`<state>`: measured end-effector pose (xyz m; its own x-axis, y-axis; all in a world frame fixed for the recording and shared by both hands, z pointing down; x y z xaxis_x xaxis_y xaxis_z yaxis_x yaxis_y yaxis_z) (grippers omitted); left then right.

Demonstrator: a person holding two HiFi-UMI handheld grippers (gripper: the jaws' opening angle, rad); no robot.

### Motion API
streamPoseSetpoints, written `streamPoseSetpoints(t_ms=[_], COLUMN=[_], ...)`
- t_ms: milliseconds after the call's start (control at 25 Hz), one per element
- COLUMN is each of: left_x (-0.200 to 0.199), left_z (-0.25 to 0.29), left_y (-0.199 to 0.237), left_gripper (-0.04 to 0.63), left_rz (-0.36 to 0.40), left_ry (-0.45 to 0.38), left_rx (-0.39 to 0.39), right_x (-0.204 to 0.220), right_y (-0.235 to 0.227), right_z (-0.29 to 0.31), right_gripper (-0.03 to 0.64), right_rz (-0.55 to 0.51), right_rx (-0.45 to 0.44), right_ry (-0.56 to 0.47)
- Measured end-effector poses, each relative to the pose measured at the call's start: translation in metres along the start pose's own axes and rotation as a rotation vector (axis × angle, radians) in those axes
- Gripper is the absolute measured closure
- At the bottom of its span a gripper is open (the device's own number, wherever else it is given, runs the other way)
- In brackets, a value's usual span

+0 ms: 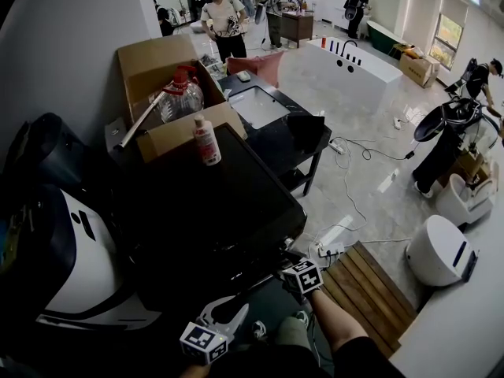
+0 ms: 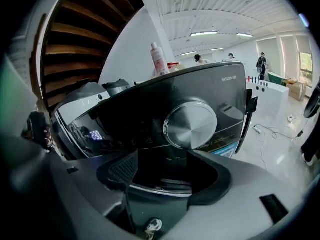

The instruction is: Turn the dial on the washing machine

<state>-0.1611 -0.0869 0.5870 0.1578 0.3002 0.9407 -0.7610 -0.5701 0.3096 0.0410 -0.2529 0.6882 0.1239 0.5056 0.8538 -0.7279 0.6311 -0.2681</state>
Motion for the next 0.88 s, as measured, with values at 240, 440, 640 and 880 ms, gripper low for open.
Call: streamPoseSetpoints(t_ms=[240, 440, 640, 880], left_x=[0.0, 0.0, -0.002, -0.003], left_z=[-0.001, -0.001, 0.004, 0.007], left_y=[0.001, 0.001, -0.001, -0.002], left_gripper=[0.491, 0.491, 0.491, 0.491], left_rz=[-0.002, -0.006, -0.007, 0.0], left_ry=[-0.002, -0.003, -0.01, -0.015], left_rx=[-0.001, 0.002, 0.021, 0.044], right_x=[0.0, -0.01, -0.034, -0.053], right_y=[-0.006, -0.016, -0.014, 0.002], right_z=[-0.004, -0.017, -0.029, -0.031], right_gripper=[0.311, 0.276, 0.264, 0.268], right_rz=[0.014, 0.016, -0.075, -0.201], right_rx=[0.041, 0.116, 0.128, 0.067], right_ry=[-0.011, -0.043, -0.107, -0.133])
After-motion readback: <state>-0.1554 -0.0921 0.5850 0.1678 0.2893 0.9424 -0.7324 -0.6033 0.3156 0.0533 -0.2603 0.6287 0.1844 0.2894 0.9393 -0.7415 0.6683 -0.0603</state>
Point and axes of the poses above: the fingertips, and each gripper's own axes: z forward along the fingers, y to its left, x out of its underside, the point moved 9 cm from there along -z, backward along the fingers, and after that the axes turned 12 degrees about -y, right-handed, at the moved point
